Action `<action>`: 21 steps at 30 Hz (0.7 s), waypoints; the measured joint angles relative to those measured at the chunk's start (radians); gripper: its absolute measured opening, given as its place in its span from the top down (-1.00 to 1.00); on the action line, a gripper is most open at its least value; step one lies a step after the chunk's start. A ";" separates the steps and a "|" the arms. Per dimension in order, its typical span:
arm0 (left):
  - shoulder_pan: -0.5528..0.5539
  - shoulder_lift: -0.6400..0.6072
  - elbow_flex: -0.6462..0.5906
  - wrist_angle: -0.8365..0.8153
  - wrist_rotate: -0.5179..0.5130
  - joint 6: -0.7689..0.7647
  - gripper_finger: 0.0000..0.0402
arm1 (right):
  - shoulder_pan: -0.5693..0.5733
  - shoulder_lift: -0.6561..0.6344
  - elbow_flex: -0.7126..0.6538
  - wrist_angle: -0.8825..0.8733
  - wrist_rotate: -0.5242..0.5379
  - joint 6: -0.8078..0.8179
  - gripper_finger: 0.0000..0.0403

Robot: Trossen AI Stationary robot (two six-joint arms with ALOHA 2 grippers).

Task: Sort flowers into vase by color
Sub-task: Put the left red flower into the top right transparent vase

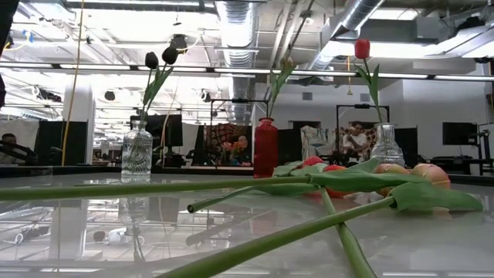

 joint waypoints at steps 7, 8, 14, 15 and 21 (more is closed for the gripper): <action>0.000 0.000 0.000 0.040 0.049 -0.002 0.99 | -0.001 0.034 0.000 0.087 0.000 -0.009 0.40; -0.002 0.000 0.000 0.042 0.056 -0.002 0.99 | -0.001 0.036 0.000 0.099 0.000 -0.011 0.40; -0.005 0.000 0.000 0.049 0.064 -0.002 0.99 | -0.007 0.051 0.000 0.127 0.000 -0.011 0.40; -0.005 0.000 0.000 0.049 0.064 -0.002 0.99 | -0.008 0.055 0.000 0.141 0.000 -0.011 0.40; -0.006 0.000 0.000 0.049 0.064 -0.004 0.99 | -0.014 0.091 0.000 0.180 -0.001 -0.050 0.40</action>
